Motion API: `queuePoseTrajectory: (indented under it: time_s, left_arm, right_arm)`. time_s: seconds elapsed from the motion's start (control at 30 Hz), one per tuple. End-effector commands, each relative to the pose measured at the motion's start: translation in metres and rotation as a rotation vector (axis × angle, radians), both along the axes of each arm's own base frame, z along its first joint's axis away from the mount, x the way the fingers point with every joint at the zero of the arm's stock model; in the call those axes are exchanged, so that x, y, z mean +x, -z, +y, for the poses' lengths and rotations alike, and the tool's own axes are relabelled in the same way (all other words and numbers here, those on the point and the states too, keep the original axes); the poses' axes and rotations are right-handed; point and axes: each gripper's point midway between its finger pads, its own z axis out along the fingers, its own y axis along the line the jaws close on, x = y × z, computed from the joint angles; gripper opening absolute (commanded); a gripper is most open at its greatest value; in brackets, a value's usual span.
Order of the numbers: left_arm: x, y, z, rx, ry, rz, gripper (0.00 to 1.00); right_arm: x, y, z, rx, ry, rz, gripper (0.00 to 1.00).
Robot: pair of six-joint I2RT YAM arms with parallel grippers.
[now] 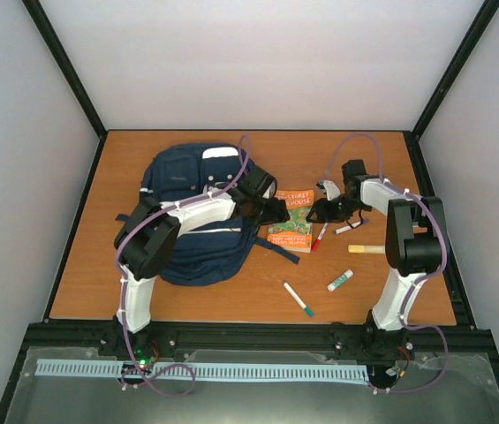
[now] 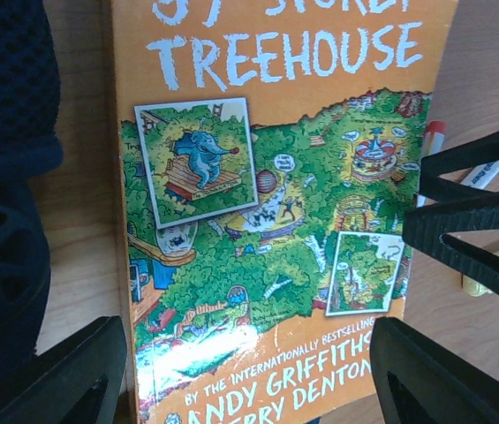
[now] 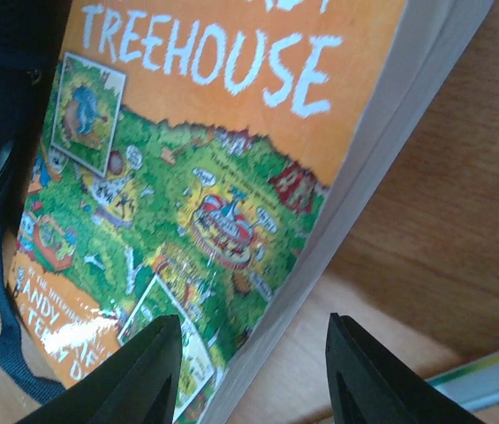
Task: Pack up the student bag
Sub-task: Pick up the book from the center of the board.
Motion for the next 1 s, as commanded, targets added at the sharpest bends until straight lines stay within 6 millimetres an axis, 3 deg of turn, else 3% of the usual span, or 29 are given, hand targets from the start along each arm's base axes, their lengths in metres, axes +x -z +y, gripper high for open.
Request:
queuePoseTrajectory:
  time_s: [0.0,0.4,0.57,0.97]
  left_arm:
    - [0.014,-0.005,-0.001,0.005,-0.036,-0.013,0.79]
    - [0.022,0.013,0.013,0.027,-0.057,0.025,0.79]
    - [0.025,0.017,0.009,0.010,-0.040,0.040,0.79]
    - [0.027,0.041,-0.005,-0.037,-0.058,0.111,0.79]
  right_arm:
    - [0.015,0.004,-0.001,-0.006,0.018,-0.011,0.47]
    - [0.020,0.026,-0.015,-0.103,0.052,0.015,0.34]
    - [0.020,0.036,-0.026,-0.175,0.069,0.028,0.28]
    - [0.002,0.071,-0.041,-0.271,0.051,0.148,0.29]
